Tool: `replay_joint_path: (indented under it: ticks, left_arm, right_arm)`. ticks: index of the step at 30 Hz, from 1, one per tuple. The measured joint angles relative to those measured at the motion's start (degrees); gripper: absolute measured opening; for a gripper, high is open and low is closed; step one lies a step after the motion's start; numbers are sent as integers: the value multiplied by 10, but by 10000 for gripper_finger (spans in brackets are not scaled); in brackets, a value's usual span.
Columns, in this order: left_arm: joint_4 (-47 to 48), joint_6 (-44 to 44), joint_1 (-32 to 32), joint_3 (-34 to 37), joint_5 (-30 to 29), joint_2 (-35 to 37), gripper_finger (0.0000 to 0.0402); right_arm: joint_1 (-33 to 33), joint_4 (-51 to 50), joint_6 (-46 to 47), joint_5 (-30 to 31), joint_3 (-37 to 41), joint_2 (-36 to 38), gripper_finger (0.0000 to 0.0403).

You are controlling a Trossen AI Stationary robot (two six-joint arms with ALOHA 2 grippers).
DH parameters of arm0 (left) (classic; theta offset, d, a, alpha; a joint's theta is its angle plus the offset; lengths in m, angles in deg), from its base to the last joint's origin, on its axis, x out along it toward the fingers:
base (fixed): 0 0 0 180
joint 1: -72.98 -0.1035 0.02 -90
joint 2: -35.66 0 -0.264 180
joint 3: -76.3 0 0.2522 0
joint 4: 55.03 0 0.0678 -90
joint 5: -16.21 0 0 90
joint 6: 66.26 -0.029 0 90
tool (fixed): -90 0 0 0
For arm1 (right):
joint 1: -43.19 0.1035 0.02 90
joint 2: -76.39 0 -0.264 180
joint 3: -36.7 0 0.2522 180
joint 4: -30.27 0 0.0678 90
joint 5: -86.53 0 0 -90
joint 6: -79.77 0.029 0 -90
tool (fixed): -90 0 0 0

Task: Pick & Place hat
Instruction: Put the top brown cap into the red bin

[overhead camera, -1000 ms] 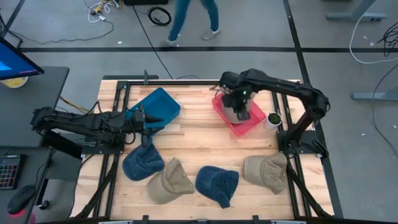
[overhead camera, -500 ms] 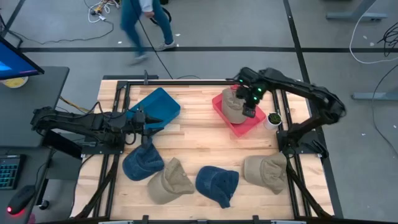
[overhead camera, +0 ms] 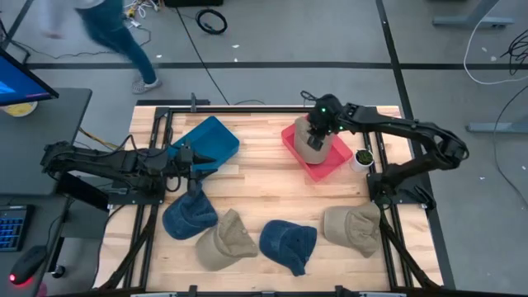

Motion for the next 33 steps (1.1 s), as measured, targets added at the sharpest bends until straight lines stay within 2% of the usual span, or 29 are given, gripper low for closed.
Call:
replay_joint_path:
  ticks: [4, 10, 18, 21, 26, 33]
  left_arm:
    - [0, -1, 0, 0, 0, 0, 165]
    - [0, -3, 0, 0, -1, 0, 165]
    - [-1, -4, 0, 0, -2, 0, 165]
    - [-1, -4, 0, 0, -2, 0, 165]
    - [-1, -5, 0, 0, -2, 0, 165]
    - [0, -5, 0, 0, -2, 0, 165]
  right_arm:
    - [4, -36, -4, 2, 1, -35, 114]
    - [9, -15, -38, 4, 0, -93, 135]
    - [9, 31, -41, 19, 0, -108, 168]
    - [10, 29, -59, 15, 0, -108, 140]
    - [10, 15, -92, 13, 0, -107, 21]
    - [21, -24, -170, 24, -8, -91, 6]
